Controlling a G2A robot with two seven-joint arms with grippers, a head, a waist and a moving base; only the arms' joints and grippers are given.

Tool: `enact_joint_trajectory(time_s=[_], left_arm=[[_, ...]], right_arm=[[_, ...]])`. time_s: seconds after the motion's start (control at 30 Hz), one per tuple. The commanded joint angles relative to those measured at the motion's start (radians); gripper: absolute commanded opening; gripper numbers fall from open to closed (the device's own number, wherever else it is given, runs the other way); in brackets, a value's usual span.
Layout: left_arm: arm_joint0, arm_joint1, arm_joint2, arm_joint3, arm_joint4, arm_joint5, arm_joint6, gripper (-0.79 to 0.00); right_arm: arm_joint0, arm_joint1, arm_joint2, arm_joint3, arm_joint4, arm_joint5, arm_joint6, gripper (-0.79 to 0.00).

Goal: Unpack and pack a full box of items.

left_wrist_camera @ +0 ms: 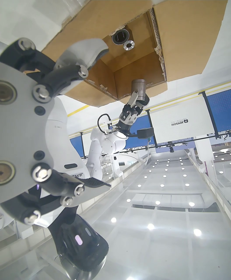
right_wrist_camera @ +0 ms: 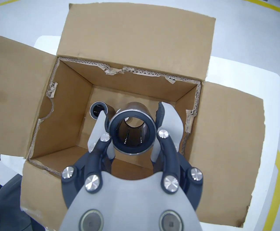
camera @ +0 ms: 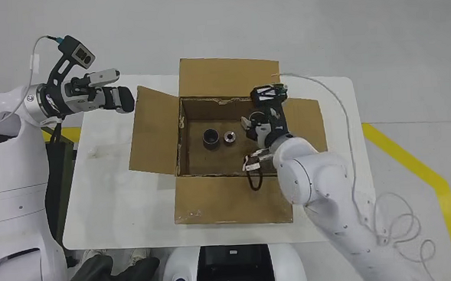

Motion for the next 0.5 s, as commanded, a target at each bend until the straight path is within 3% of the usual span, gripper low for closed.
enact_joint_trajectory(time_s=[0.0,0.47], left_arm=[[0.000,0.000,0.000,0.000,0.000,0.000,0.000,0.000],[0.000,0.000,0.000,0.000,0.000,0.000,0.000,0.000]], right_arm=[[-0.017,0.002,0.020,-0.023,0.003,-0.007,-0.006,-0.785],[-0.178,0.017,0.187,-0.186,0.029,-0.055,-0.082,-0.785]])
